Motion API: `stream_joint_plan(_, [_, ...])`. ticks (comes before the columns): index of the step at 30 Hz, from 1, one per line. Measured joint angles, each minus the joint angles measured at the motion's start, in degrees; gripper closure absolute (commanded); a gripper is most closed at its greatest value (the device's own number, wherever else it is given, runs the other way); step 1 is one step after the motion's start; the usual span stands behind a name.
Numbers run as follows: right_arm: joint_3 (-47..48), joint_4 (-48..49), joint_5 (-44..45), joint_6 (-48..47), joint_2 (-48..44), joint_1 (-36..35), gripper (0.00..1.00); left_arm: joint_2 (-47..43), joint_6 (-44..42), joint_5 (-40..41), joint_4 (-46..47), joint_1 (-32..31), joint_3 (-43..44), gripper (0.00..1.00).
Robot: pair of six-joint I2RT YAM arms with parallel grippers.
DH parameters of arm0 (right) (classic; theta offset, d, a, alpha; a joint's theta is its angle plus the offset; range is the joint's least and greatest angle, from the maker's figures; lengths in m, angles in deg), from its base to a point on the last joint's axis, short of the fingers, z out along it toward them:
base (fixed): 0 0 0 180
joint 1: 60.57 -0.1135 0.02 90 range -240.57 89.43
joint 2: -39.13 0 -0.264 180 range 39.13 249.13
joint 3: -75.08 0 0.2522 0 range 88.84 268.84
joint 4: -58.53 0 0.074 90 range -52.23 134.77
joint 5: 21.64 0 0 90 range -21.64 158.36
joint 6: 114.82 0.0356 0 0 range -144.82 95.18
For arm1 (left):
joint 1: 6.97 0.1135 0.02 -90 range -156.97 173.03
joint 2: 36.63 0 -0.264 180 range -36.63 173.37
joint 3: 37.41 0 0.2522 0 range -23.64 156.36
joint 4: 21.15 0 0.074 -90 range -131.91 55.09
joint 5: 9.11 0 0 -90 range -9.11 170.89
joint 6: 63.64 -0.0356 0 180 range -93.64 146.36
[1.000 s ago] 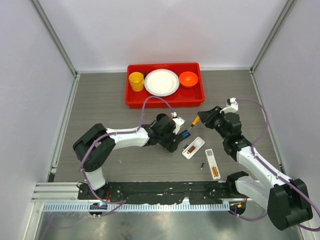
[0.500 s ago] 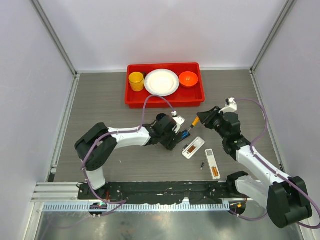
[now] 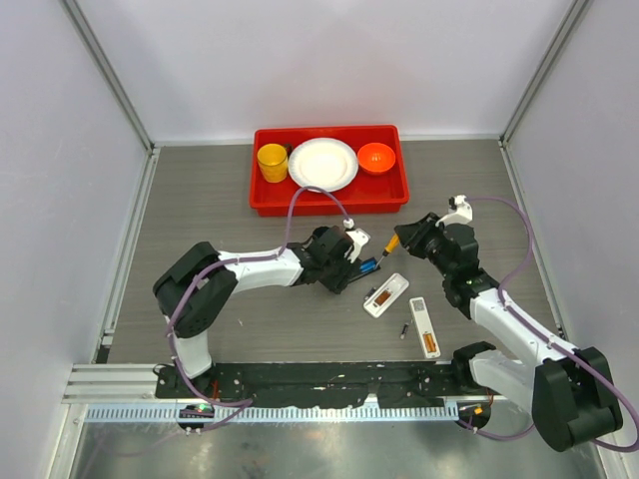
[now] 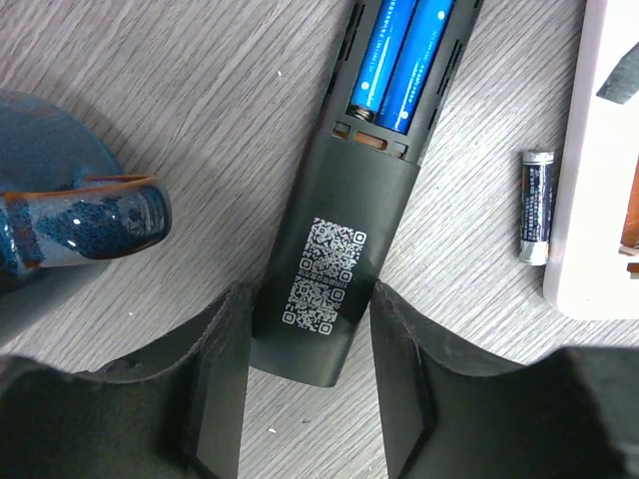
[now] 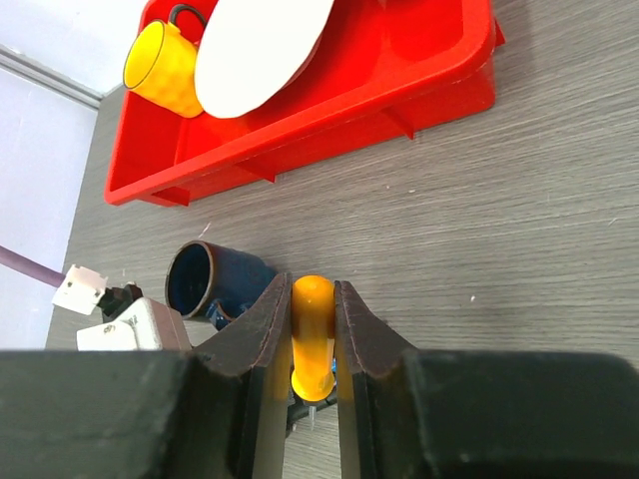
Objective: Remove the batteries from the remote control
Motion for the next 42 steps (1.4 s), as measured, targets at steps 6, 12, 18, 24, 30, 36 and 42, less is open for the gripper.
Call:
stream_joint_plan(6, [0.0, -0.44, 1.36, -1.22, 0.39, 0.0, 0.99, 0.37, -0.15, -0.57, -0.61, 0.15, 0.68, 0.59])
stream_joint_plan(12, [0.0, -0.24, 3.32, -2.21, 1.75, 0.07, 0.99, 0.37, -0.13, -0.57, -0.57, 0.15, 0.68, 0.6])
stream_joint_plan(18, [0.11, 0.5, 4.55, -3.04, 5.66, 0.07, 0.99, 0.37, -0.11, -0.59, -0.55, 0.15, 0.68, 0.59])
stream_joint_plan(24, [2.23, 1.86, 4.98, -4.42, 10.75, 0.07, 0.99, 0.39, -0.13, -0.81, -0.52, 0.2, 0.68, 0.6])
stream_joint_plan(30, [5.27, 4.26, 5.01, -5.2, 14.78, 0.11, 0.99, 0.39, -0.15, -0.92, -0.5, 0.22, 0.68, 0.6])
stream_joint_plan(36, [6.75, 6.03, 4.9, -5.53, 18.14, 0.11, 0.99, 0.42, -0.15, -0.96, -0.48, 0.22, 0.68, 0.61])
stream_joint_plan(42, [7.21, 6.56, 4.83, -6.1, 20.63, 0.11, 0.99, 0.55, -0.15, -0.98, -0.61, 0.22, 0.87, 0.61])
